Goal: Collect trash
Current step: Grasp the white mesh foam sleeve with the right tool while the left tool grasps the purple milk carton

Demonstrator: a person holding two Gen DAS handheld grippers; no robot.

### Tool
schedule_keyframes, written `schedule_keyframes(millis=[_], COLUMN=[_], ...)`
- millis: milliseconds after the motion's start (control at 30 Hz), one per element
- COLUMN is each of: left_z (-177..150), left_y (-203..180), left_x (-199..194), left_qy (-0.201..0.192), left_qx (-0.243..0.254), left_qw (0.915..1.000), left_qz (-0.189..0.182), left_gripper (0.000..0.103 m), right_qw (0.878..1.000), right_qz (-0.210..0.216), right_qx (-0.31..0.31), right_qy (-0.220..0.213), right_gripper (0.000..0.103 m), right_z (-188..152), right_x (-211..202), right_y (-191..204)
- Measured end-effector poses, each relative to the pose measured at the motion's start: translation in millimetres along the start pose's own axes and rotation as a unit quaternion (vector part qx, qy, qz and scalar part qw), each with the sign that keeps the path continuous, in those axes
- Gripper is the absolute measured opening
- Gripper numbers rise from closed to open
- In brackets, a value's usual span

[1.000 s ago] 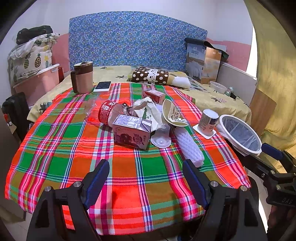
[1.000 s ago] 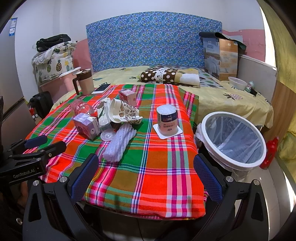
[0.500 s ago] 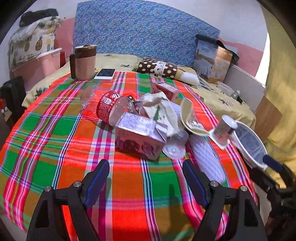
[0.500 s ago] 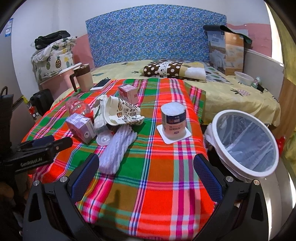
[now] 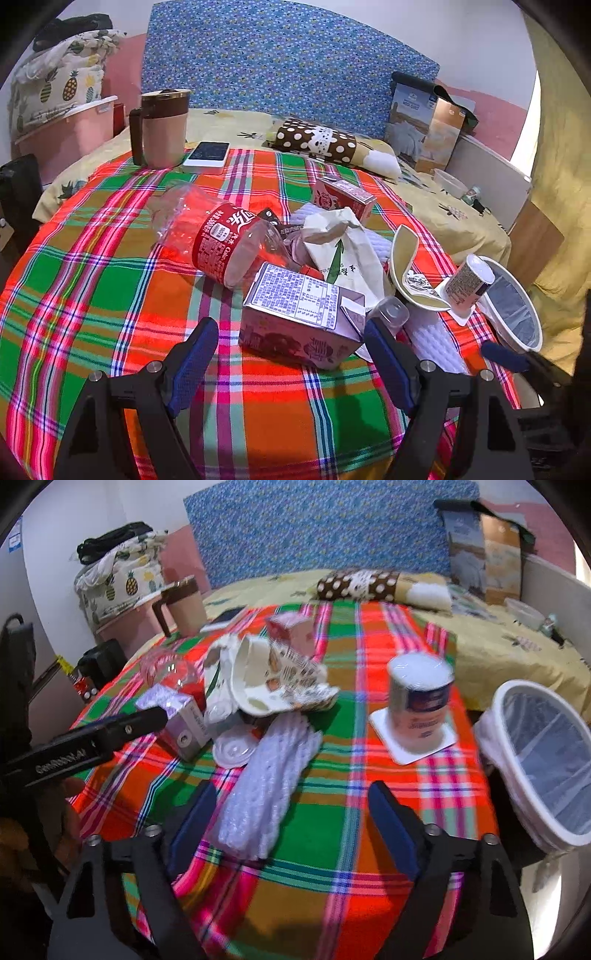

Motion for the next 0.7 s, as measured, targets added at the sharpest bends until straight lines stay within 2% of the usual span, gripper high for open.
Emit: schedule_keyframes(millis=[100,233,333,533,700], left_z=[2.0,4.9,6.6,0.9,-2.3], left_y=[0.2,-3.1,-7.0,-19.9,-25.6], left_x=[3.1,8.4,10.8,11.1,17.0], left_qy=[0.002,0.002,0.002,0.008,0.013], left_qx=[0.004,0.013,0.025,0.052,0.058], left_qw=[0.9999,0.9997,0.9992,0.9978,0.9982], left_qz=[-0.009,-0.021,-0.030,-0.039,-0.004], left_gripper=[0.081,0.082,0.082,0.082,0.082], right_qw=[1.000,1.000,1.000,1.000,1.000], right_qz=[0.007,0.006,0.000,-0.006,-0.009], right_qx=[0.000,0.000,-0.002,-0.004,0.000], right_qy=[0.017,0.028,0.027,0.022,0.021], right_gripper=[0.068,0.038,0.034,0.032,0.032], right_z=[0.6,0.6,-0.1,0.2,-2.6], right_x=[6.7,9.3,7.0,5.2,2.4], right_y=[1.7,-0.6,-3.2,-4.5,-8.0])
Point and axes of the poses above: each gripper's, at about its wrist camera, not at the fingertips, and x roughly the way its jaws point, y to its left, z to its top, the point moved 1 cm from there along x, roughly the way its jaws point, and after that the axes turned 10 degrees about y, right-handed, at the moved point
